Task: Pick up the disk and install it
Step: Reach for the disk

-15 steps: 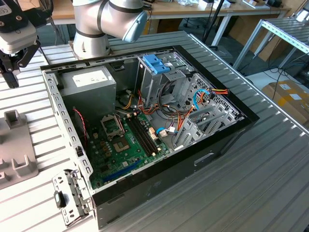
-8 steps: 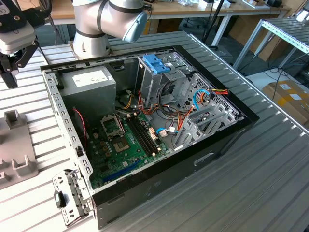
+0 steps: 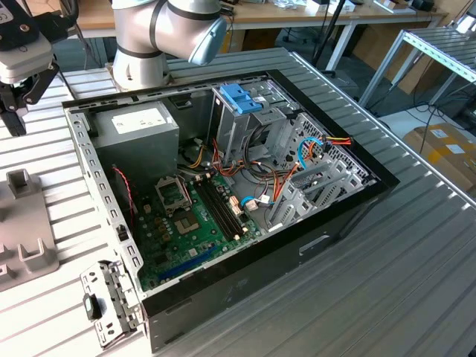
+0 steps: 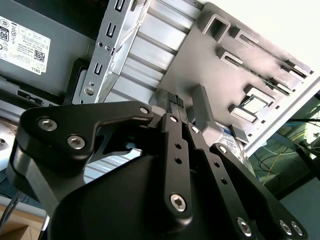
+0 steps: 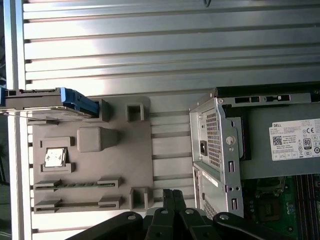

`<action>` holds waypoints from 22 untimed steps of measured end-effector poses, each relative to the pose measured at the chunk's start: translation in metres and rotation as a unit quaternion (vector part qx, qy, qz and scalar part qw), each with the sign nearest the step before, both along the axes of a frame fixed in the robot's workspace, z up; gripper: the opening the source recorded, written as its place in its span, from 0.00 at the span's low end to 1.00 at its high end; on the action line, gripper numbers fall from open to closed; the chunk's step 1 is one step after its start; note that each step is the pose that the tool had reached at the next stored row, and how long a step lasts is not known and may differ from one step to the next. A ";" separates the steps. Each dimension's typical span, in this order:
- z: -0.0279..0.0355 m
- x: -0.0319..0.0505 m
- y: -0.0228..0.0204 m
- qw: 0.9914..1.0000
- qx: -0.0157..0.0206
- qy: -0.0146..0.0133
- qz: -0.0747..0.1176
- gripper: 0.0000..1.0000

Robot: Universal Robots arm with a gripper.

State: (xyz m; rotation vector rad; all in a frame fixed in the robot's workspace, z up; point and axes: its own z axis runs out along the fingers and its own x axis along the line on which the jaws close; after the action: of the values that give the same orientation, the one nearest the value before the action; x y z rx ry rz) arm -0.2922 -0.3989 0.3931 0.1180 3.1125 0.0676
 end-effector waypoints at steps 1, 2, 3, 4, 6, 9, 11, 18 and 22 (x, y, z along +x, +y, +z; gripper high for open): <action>0.0000 0.0000 0.0000 1.000 0.000 0.000 0.000 0.11; 0.0000 -0.0001 0.0000 1.000 0.000 0.000 0.000 0.11; 0.0000 -0.0002 0.0000 1.000 0.000 0.000 0.000 0.11; 0.0000 -0.0004 0.0000 1.000 0.000 0.000 0.000 0.11; 0.0000 -0.0011 0.0000 1.000 0.000 0.000 0.000 0.11; 0.0000 -0.0014 0.0000 1.000 0.000 0.000 0.000 0.11; 0.0000 -0.0017 0.0000 1.000 0.000 0.000 0.000 0.11; 0.0000 -0.0041 0.0000 1.000 0.000 0.000 0.000 0.11; 0.0000 -0.0049 0.0000 1.000 0.000 0.000 0.000 0.11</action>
State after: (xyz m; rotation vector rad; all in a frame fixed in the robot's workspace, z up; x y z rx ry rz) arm -0.2971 -0.3989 0.3932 0.1179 3.1125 0.0676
